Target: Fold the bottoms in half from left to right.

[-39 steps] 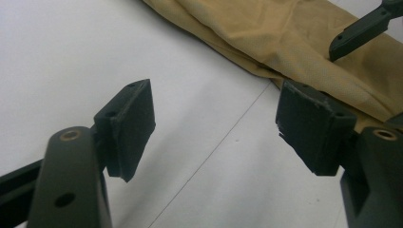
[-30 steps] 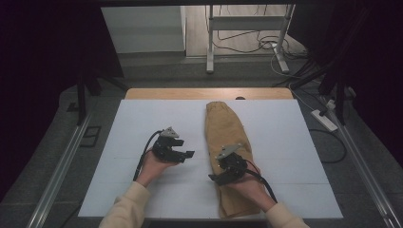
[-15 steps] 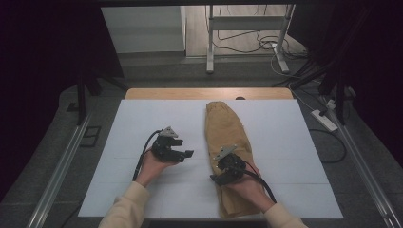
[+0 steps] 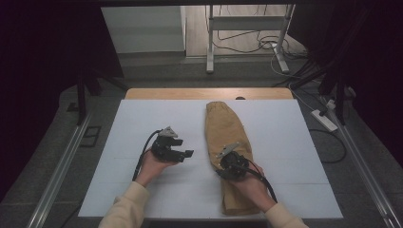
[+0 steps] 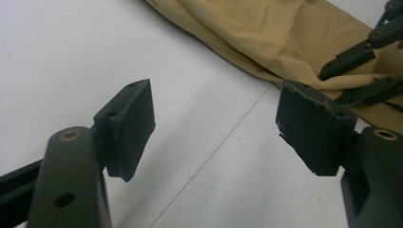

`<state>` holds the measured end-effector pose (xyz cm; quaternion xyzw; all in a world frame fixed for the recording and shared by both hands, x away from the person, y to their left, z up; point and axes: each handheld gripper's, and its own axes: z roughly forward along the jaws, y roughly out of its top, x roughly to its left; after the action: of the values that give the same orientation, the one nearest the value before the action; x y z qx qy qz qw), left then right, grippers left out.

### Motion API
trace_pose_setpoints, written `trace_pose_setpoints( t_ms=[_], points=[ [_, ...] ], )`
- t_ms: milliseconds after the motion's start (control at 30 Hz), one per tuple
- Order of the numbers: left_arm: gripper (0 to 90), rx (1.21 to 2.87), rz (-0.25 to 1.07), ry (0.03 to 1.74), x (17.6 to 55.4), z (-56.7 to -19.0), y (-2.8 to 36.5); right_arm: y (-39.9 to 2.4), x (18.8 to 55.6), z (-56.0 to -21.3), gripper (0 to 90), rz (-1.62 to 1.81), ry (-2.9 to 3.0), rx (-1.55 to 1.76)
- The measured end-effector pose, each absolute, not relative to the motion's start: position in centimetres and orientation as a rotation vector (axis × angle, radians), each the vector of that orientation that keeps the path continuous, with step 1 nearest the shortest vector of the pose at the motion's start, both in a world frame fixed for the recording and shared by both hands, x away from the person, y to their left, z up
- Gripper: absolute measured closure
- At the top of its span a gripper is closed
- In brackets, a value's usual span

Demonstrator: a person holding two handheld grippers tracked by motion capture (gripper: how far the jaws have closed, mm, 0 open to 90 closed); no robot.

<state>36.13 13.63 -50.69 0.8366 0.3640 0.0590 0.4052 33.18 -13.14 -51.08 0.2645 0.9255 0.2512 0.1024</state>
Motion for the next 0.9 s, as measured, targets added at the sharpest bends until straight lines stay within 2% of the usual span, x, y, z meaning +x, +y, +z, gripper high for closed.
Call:
trace_pose_setpoints(
  t_ms=[100, 200, 900],
  points=[
    [28.3, 2.113, 0.148, 0.917, 36.12, -50.69, 13.6, -13.19, 33.11, -50.94, 77.5, 0.733, 2.745, 0.77],
    [28.2, 2.112, 0.149, 0.917, 36.13, -50.69, 13.63, -13.35, 33.2, -50.92, 81.5, 0.745, 2.752, 0.778],
    [28.1, 2.095, 0.147, 0.93, 36.25, -50.66, 14.05, -13.48, 33.08, -50.59, 84.5, 0.846, 2.795, 0.746]
  ],
)
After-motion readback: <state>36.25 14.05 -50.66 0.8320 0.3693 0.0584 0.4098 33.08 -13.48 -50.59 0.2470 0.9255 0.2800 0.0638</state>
